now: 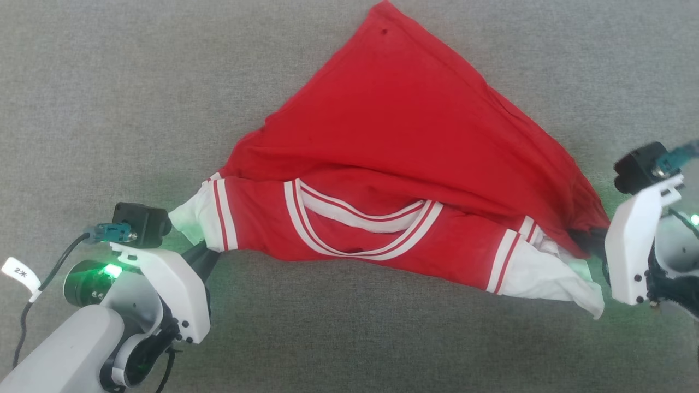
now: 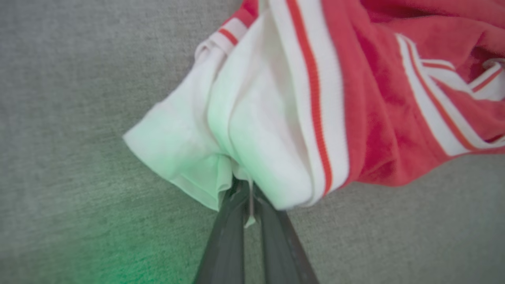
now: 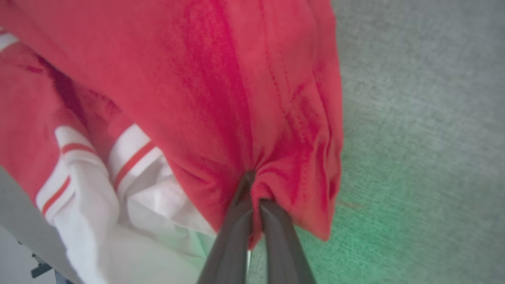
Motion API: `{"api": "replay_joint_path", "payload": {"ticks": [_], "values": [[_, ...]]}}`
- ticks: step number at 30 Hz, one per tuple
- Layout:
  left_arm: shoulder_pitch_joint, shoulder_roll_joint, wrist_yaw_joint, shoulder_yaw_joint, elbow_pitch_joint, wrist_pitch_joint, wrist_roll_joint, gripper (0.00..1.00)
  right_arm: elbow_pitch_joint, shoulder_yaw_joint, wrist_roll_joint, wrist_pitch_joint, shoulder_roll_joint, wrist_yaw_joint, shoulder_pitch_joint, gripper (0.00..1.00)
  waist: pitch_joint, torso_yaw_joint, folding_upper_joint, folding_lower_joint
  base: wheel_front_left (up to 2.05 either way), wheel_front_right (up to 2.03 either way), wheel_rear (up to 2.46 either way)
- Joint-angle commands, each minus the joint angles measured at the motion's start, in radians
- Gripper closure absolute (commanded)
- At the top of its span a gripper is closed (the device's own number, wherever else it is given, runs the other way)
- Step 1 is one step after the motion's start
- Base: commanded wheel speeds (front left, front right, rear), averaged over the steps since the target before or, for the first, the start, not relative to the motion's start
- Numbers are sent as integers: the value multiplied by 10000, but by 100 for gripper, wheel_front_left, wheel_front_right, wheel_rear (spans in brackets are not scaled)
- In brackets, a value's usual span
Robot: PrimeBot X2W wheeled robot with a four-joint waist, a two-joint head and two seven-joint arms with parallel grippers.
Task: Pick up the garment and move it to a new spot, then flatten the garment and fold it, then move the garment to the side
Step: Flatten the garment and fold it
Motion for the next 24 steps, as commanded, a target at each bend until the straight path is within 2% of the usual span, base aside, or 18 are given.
{"api": "replay_joint_path", "payload": {"ticks": [1,4,5,6,7,8,10,17,24], "values": [[82,-133,56,-117,144,151,-37,100,212,-17,-160,116,269,-16,565,100,40,33,0,0,0,0,0],[10,-168,48,-144,167,152,-11,100,527,-501,-625,-193,932,-19,1036,100,115,90,0,0,0,0,0],[-11,-191,26,-161,185,145,-9,100,657,-611,-852,-270,1094,-21,1083,83,121,109,0,0,0,0,0],[-26,-205,10,-168,207,136,-17,100,754,-641,-998,-270,1198,-22,1148,58,126,118,0,0,0,0,0],[-23,-211,0,-167,234,117,-26,100,812,-723,-1045,-324,1349,-24,1190,5,126,117,0,0,0,0,0],[-17,-221,-11,-175,262,111,-33,100,792,-779,-1133,-388,1461,-25,1182,0,113,117,0,0,0,0,0],[25,-237,-24,-204,306,83,-50,100,585,-809,-1178,-279,1496,-25,1183,0,57,116,0,0,0,0,0],[399,-162,-23,-207,267,-15,-167,100,-1582,-1743,-1083,-284,1283,-13,927,0,-199,140,0,0,0,0,0],[366,-267,-67,-323,177,-28,-149,100,-2626,-2181,-1342,-452,1502,-13,179,0,-157,453,0,0,0,0,0]]}}
